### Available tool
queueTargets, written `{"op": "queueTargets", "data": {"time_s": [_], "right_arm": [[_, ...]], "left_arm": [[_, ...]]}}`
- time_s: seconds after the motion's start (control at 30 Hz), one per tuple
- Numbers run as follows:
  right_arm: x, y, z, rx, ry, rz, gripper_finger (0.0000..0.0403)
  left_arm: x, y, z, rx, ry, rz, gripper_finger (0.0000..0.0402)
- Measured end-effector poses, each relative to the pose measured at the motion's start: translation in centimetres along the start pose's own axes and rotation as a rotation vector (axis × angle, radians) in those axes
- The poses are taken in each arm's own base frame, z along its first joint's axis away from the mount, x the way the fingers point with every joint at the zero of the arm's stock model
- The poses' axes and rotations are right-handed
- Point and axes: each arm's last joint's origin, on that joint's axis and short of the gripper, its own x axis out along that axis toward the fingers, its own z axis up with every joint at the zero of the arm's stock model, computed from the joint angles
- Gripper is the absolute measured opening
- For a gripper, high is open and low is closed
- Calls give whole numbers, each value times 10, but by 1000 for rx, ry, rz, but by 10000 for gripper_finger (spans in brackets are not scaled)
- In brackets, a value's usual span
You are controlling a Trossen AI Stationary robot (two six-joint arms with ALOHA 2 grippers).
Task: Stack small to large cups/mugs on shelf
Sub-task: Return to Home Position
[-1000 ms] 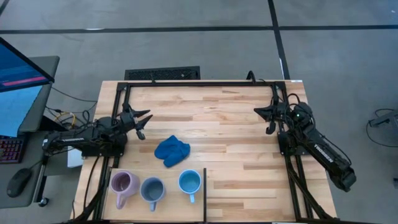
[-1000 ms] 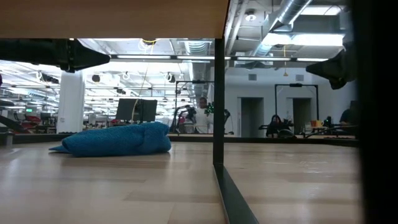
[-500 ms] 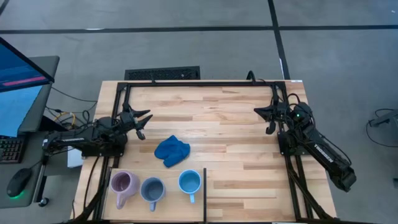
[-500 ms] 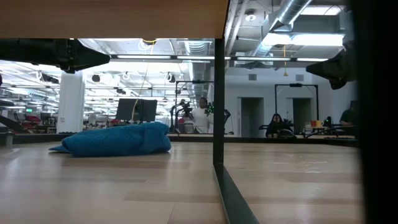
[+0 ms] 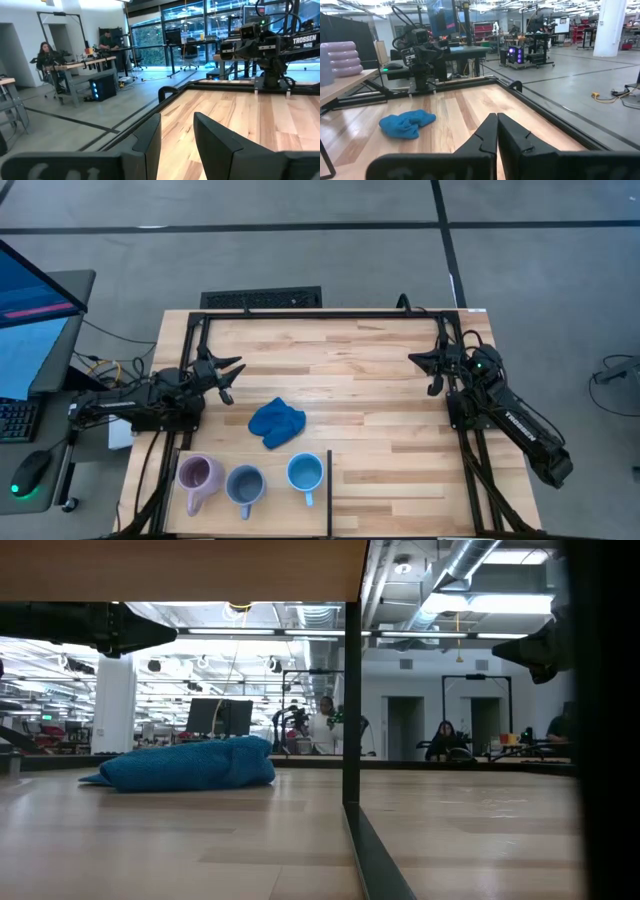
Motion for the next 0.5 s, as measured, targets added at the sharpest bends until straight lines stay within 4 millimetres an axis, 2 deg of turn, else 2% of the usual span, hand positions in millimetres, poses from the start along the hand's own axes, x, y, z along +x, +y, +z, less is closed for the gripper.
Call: {"op": "queueTargets", "data": {"time_s": [0.5], "right_arm": [[0, 0, 0, 0, 0, 0, 33]], "left_arm": [[0, 0, 0, -2, 0, 0, 108]]}}
